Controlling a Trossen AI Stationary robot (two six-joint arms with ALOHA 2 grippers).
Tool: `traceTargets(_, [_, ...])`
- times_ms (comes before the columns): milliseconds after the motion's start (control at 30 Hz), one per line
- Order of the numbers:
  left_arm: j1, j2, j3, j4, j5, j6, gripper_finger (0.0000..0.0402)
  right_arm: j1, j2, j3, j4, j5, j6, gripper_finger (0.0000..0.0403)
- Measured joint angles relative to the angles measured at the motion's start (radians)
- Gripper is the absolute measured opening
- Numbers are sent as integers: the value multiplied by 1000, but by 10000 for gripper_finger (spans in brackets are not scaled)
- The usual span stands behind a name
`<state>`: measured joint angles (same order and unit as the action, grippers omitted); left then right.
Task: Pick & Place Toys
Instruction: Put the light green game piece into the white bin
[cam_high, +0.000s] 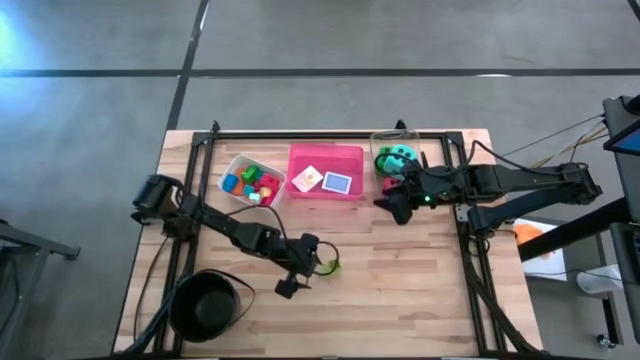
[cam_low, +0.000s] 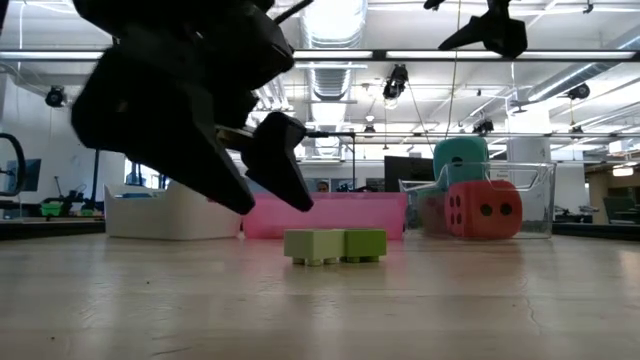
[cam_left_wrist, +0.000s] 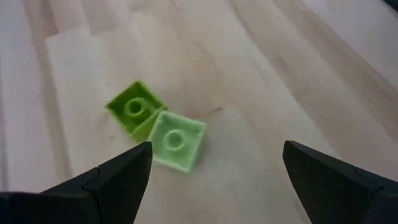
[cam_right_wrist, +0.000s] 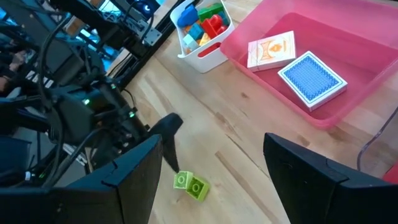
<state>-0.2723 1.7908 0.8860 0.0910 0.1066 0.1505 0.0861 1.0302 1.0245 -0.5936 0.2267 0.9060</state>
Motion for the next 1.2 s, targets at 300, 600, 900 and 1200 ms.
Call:
traceTargets(300, [45,6,-2,35,14,-5,362,10,0,-2,0,0,4,271])
traceTargets(600, [57,79,51,44,58,-1,362,10,0,-4,0,0,-1,271])
traceTargets(900, [76,79,58,-20,104,26,362,10,0,-6,-1,-21,-1,271])
traceTargets(1200, [76,79,57,-25,123,37,362,10,0,-6,0,-23,-20,271])
